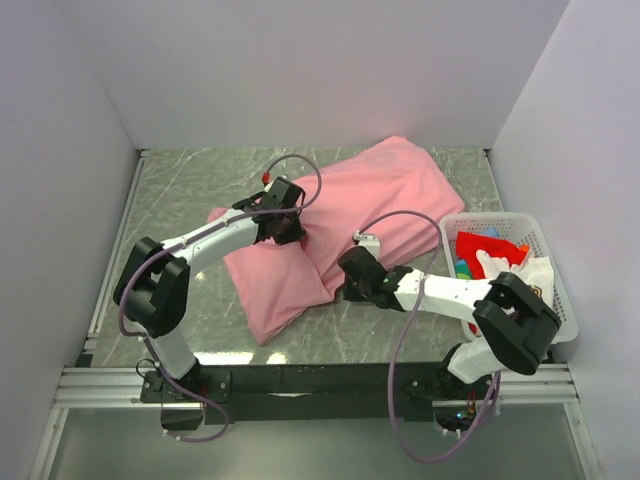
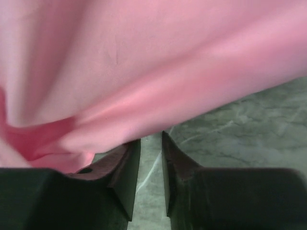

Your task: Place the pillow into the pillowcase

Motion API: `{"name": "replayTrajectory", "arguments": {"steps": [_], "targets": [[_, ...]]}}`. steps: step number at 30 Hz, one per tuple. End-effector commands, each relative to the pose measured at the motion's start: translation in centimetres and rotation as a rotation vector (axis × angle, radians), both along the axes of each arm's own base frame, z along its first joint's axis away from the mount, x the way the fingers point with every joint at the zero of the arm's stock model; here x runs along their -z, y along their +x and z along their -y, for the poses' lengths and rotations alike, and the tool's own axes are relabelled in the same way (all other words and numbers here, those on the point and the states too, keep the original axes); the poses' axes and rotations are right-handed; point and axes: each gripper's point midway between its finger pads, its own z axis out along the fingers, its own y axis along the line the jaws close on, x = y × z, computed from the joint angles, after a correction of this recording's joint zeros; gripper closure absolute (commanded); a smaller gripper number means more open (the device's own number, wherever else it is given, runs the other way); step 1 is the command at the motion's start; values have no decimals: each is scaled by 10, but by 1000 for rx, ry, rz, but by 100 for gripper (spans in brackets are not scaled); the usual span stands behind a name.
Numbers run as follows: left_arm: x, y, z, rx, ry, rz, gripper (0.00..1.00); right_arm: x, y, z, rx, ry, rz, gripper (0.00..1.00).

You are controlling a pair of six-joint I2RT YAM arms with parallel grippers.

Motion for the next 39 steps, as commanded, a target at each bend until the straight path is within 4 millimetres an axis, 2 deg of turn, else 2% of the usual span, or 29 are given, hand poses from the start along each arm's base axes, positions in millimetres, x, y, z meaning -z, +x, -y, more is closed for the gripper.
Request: {"name": "replayTrajectory", "arguments": {"steps": [1, 3, 4, 5, 6, 8, 9, 12, 16, 17, 18, 20, 21, 25, 27, 28, 29, 32, 33, 37, 39], "targets": [[-28, -3, 0, 6, -43, 48, 99, -2, 8, -12, -2, 50, 19, 78], [-30, -3, 0, 8, -48, 49, 99, 2, 2, -6, 9, 48, 10, 83], [-30, -4, 0, 10, -48, 47, 99, -5, 2, -5, 18, 69, 25, 85], [-30, -4, 0, 12, -46, 48, 99, -2, -5, 0, 19, 68, 18, 86], [-31, -3, 1, 13, -48, 48, 99, -11, -6, 1, 22, 95, 38, 86], [-31, -3, 0, 11, -46, 47, 99, -16, -13, 3, 38, 126, 51, 84], [-31, -4, 1, 13, -47, 47, 99, -30, -13, 0, 38, 171, 81, 75], [-30, -4, 0, 12, -48, 45, 99, -50, -10, -6, 65, 256, 126, 55], [-31, -5, -1, 10, -49, 46, 99, -70, 2, -21, 75, 314, 157, 44], [-32, -5, -1, 12, -48, 48, 99, -71, 4, -25, 71, 310, 151, 41], [-33, -4, -1, 10, -50, 51, 99, -61, 6, -27, 75, 279, 127, 41], [-34, -4, -1, 11, -46, 52, 99, -62, 14, -32, 83, 275, 128, 41], [-35, -4, -1, 12, -48, 52, 99, -53, 16, -35, 88, 263, 110, 42], [-38, -4, -1, 9, -52, 57, 99, -39, 25, -35, 113, 235, 93, 42], [-39, -4, -1, 12, -50, 58, 99, -32, 28, -35, 123, 222, 92, 48], [-40, -6, -2, 11, -51, 58, 99, -31, 29, -35, 124, 219, 91, 57], [-41, -6, -3, 10, -51, 61, 99, -28, 29, -35, 124, 211, 85, 73], [-44, -7, -4, 7, -52, 68, 99, -15, 21, -31, 112, 187, 57, 98], [-44, -7, -4, 8, -54, 69, 99, -14, 19, -30, 109, 185, 57, 100], [-49, -5, -4, 7, -56, 80, 99, 5, 2, -14, 107, 136, 22, 100], [-52, -3, -2, 10, -61, 85, 99, 8, -4, -10, 111, 136, 14, 100]]}}
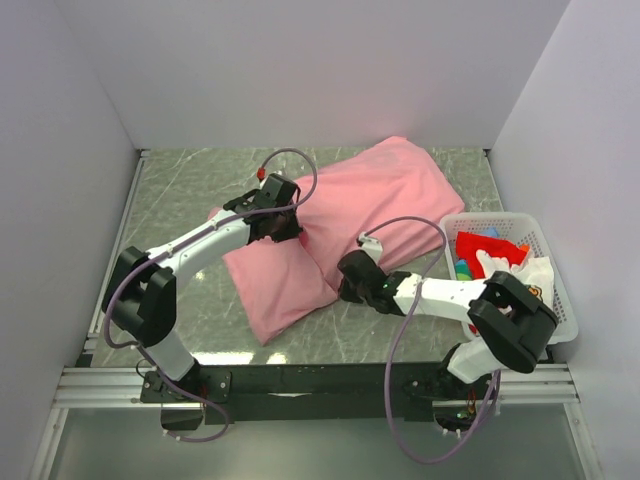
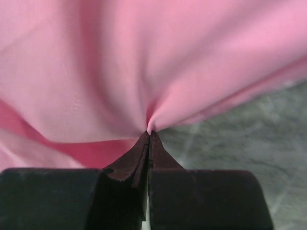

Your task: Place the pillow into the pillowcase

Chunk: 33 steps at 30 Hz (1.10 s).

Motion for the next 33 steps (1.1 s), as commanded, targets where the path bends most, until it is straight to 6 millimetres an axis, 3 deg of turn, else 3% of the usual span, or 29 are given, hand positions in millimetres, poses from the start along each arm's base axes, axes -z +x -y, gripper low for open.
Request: {"name": "replayTrajectory", "arguments": {"steps": [1, 11, 17, 26, 28, 31, 33], "targets": [[-19, 5, 2, 6, -25, 42, 99, 10, -14, 16, 21, -19, -2, 100], [-10, 9, 7, 14, -20, 22, 99, 8, -36, 23, 17, -14, -8, 100], [-17, 1, 2, 18, -26, 33, 99, 2, -41, 40, 53, -19, 16, 100], [-23, -2, 5, 40, -46, 39, 98, 3, -50, 40, 46, 3, 6, 100], [-25, -4, 12, 70, -73, 42, 97, 4, -52, 38, 36, 1, 4, 91], [-23, -9, 25, 131, -91, 34, 88, -2, -51, 36, 32, 1, 18, 81], [-19, -12, 33, 159, -84, 29, 72, -7, -50, 35, 26, 2, 23, 75]]}}
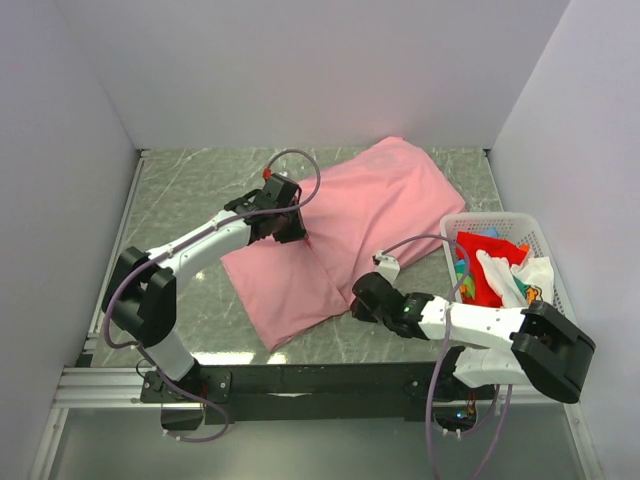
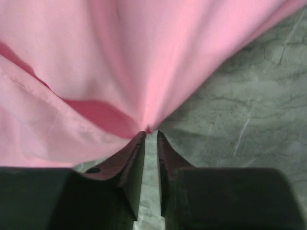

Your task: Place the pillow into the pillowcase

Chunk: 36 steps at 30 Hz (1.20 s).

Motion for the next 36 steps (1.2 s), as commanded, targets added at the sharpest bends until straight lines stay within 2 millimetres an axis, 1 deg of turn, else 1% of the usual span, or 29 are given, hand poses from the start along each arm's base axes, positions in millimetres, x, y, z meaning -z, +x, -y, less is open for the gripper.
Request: {"name": "replayTrajectory", "arguments": {"steps": [1, 3, 4, 5, 7, 8, 9, 10, 11, 12, 13, 14, 15, 17, 18, 20, 22, 23, 24, 25, 27, 28, 30, 31, 32, 34, 35, 36], "targets": [[-15, -4, 24, 91, -48, 48, 63, -8, -3, 2, -1, -14, 14, 74], [-15, -6, 24, 80, -55, 47, 57, -15, -1, -1, -4, -6, 23, 71], [-14, -4, 18, 59, -34, 55, 51, -18, -3, 0, -15, -10, 24, 71], [-12, -4, 15, 47, -24, 54, 50, -25, -1, -3, -19, 1, 34, 71], [-19, -3, 9, 33, -32, 80, 46, -36, -3, -4, -34, 6, 50, 71], [-17, -5, 7, 37, -39, 75, 47, -44, -1, -6, -37, 18, 64, 71], [-21, 0, 5, 32, -56, 89, 48, -50, 0, -5, -37, 20, 75, 70], [-20, 0, 5, 34, -61, 82, 64, -57, 0, -4, -45, 19, 87, 70], [-20, 2, 6, 35, -66, 79, 74, -69, 4, -4, -39, 22, 111, 69], [-13, 5, 6, 31, -56, 64, 81, -74, 5, -3, -38, 20, 122, 69], [-11, 7, 8, 31, -54, 65, 93, -81, 6, 0, -36, 14, 136, 69], [-10, 9, 12, 45, -67, 63, 97, -89, 8, -1, -35, 21, 154, 68], [-1, 9, 15, 51, -65, 43, 99, -93, 9, 0, -33, 23, 164, 67], [7, 11, 20, 60, -70, 24, 99, -102, 11, -1, -36, 30, 184, 66], [19, 11, 22, 64, -63, -4, 99, -104, 12, -1, -36, 30, 186, 66], [29, 7, 24, 69, -65, -34, 99, -105, 12, -2, -44, 25, 185, 65], [35, 5, 22, 66, -59, -49, 98, -105, 11, -5, -56, 30, 181, 65], [33, 5, 21, 62, -56, -45, 97, -106, 11, -5, -57, 33, 182, 65], [32, 5, 19, 59, -55, -40, 95, -107, 11, -5, -58, 35, 184, 65], [28, 7, 17, 52, -52, -29, 89, -109, 11, -5, -63, 35, 188, 65], [15, 8, 11, 47, -51, -5, 84, -116, 12, -5, -63, 40, 200, 64], [7, 10, 10, 43, -47, 12, 76, -117, 12, -5, -66, 35, 201, 63], [-8, 10, 4, 52, -39, 34, 66, -125, 14, -6, -67, 40, 214, 61], [-15, 11, 2, 51, -38, 46, 49, -126, 14, -5, -69, 34, 217, 60], [-24, 11, -2, 49, -41, 64, 41, -131, 16, -6, -69, 38, 223, 58], [-33, 8, -8, 49, -38, 72, 27, -139, 16, -8, -77, 49, 231, 52], [-43, 6, -13, 44, -44, 91, 24, -142, 17, -8, -78, 54, 233, 44], [-46, 4, -18, 39, -41, 88, 21, -146, 18, -9, -80, 57, 238, 39]]}}
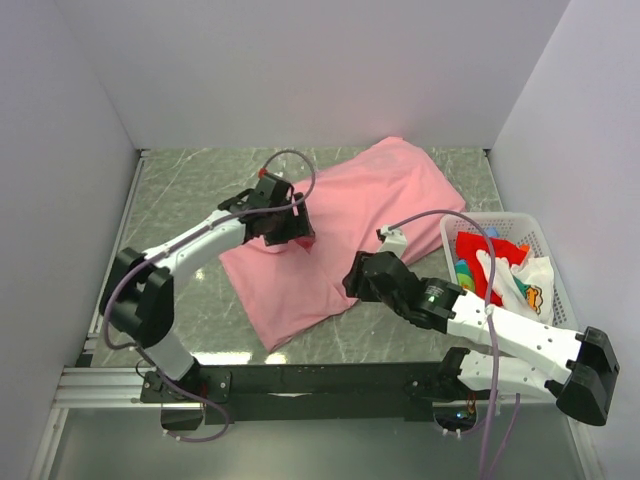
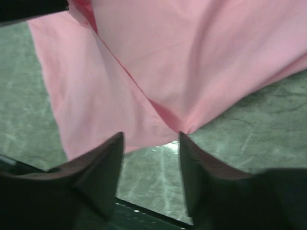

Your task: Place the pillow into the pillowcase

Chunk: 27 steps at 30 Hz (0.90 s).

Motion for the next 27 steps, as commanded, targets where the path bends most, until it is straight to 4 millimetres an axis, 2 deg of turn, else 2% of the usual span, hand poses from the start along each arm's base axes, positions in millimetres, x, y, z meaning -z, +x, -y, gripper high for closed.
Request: {"name": "replayTrajectory", "arguments": {"steps": [1, 2, 4, 5, 7, 12, 13, 14, 15, 17, 19, 20, 21, 22, 24, 25, 27], "targets": [[-61, 1, -16, -6, -32, 113, 13, -43, 10, -3, 0, 40, 77, 34], [-74, 0, -24, -9, -34, 146, 10, -47, 12, -2, 3, 38, 84, 24], [-87, -3, -33, -20, -32, 176, 1, -63, 14, -2, 2, 46, 107, 10], [-103, -5, -39, -17, -43, 219, 1, -67, 16, -1, 6, 46, 120, 1], [-115, -7, -45, -12, -43, 252, 1, -80, 19, -2, 0, 57, 143, 0], [-138, -15, -63, -51, -16, 293, 1, -93, 27, -3, -9, 51, 164, 0], [-133, -19, -65, -54, -19, 291, 1, -99, 29, -5, -10, 62, 173, 0], [-148, -22, -67, -67, -56, 342, 1, -99, 31, -7, -11, 57, 169, 0], [-144, -26, -69, -68, -60, 343, 1, -101, 32, -9, -20, 52, 170, 0], [-156, -34, -75, -74, -77, 388, 1, -108, 34, -13, -28, 61, 177, 0], [-149, -39, -85, -101, -51, 389, 1, -107, 35, -15, -31, 66, 179, 0], [-153, -44, -89, -107, -58, 406, 1, -107, 35, -16, -31, 71, 181, 0], [-142, -49, -92, -101, -51, 396, 1, -108, 36, -16, -25, 86, 185, 0], [-147, -56, -94, -98, -69, 424, 1, -103, 35, -16, -26, 83, 181, 0], [-135, -62, -96, -97, -82, 427, 0, -103, 35, -16, -24, 89, 183, 0], [-138, -67, -98, -94, -94, 444, 1, -102, 35, -15, -22, 85, 183, 0], [-132, -71, -100, -96, -95, 444, 0, -102, 36, -13, -13, 74, 187, 0]]}}
